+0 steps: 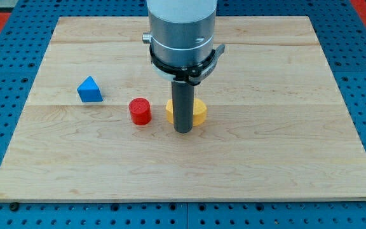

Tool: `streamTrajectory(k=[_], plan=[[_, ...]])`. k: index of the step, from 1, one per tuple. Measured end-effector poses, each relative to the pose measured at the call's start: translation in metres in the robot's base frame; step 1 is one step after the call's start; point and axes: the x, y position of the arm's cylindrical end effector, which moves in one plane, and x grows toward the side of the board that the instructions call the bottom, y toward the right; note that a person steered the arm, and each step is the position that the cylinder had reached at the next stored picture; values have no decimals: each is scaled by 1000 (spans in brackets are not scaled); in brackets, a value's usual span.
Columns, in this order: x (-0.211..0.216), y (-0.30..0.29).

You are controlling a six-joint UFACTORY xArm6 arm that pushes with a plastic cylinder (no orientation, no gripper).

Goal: Make a diagonal line out of green blocks and the red star

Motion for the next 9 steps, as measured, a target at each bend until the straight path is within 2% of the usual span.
streamTrajectory(k=[3, 4, 6, 7, 8, 9], plan=[[12, 56], [11, 141], [-151, 153], [-223, 106], [-255, 41], [-260, -16]])
